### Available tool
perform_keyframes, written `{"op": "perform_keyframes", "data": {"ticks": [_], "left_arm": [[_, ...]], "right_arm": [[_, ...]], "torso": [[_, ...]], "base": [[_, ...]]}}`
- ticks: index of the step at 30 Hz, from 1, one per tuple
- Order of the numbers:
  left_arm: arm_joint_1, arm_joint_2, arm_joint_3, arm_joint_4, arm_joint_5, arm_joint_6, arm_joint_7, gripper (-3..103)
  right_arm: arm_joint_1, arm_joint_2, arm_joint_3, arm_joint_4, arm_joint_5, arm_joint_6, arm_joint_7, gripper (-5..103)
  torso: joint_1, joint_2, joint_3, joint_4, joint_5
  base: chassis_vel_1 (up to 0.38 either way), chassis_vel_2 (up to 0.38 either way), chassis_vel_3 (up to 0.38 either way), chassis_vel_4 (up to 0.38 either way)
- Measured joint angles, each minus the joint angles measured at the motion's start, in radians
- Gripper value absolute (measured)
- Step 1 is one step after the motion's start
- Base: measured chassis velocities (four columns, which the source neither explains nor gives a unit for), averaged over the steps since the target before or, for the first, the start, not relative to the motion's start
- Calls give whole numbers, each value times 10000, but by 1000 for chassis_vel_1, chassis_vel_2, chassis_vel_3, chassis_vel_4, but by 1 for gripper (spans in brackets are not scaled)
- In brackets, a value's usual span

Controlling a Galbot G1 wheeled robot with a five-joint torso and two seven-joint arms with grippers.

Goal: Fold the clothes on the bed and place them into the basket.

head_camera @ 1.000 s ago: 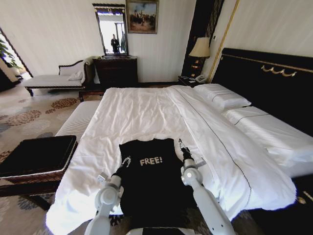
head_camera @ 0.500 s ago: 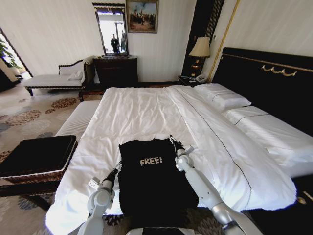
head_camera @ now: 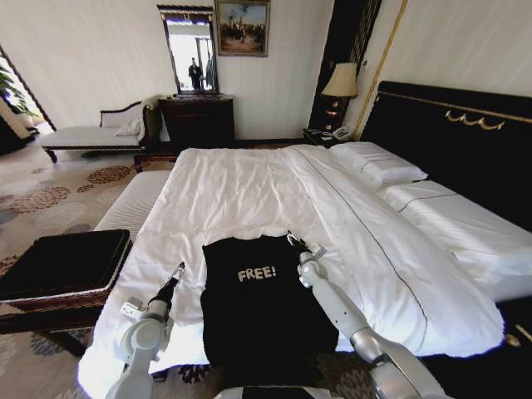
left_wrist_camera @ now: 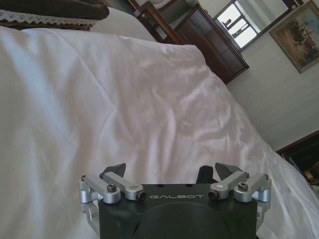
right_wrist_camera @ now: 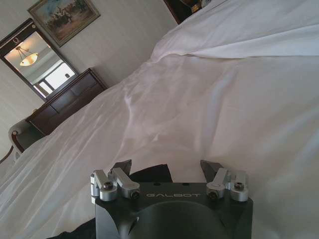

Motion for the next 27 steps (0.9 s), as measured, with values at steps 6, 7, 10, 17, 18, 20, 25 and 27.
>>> {"op": "perform_keyframes", "data": {"ticks": [6, 7, 10, 17, 18, 20, 25, 27], "left_arm": [[-11, 49, -80, -1, -49, -3, -14, 100], [-19, 51, -89, -2, -49, -4, -19, 100], [-46, 57, -101, -3, -48, -5, -34, 100], [-136, 46, -51, 125, 35, -15, -43, 100], [-159, 42, -30, 162, 51, -17, -44, 100], [-188, 37, -6, 219, 80, -21, -44, 100], [-307, -2, 89, 435, 185, -45, -44, 100], [-354, -30, 127, 493, 218, -49, -47, 100]], "right_arm": [[-162, 41, 53, 33, -23, 47, -85, 61], [-173, 42, 62, 35, -31, 62, -105, 56], [-218, 47, 107, 82, -95, 146, -156, 40], [-278, 2, 127, 176, -186, 241, -219, 19], [-286, -8, 134, 191, -189, 253, -233, 13], [-302, -22, 145, 231, -191, 265, -242, 8], [-475, -185, 209, 780, -184, 348, -248, 1], [-558, -309, 218, 1061, -166, 365, -257, 0]], "torso": [[-1, 0, 0, 0, 0], [0, 0, 0, 0, 1], [0, 0, 0, 0, 2], [0, 0, 0, 1, 1], [0, 0, 0, 1, 2], [0, 0, 0, 1, 2], [0, -1, 0, 1, 2], [0, -1, 0, 1, 0]], "base": [[0, 0, 0, 0], [0, 0, 0, 0], [0, 0, 0, 0], [0, 0, 0, 0], [0, 0, 0, 0], [0, 0, 0, 0], [0, 0, 0, 0], [0, 0, 0, 0]]}}
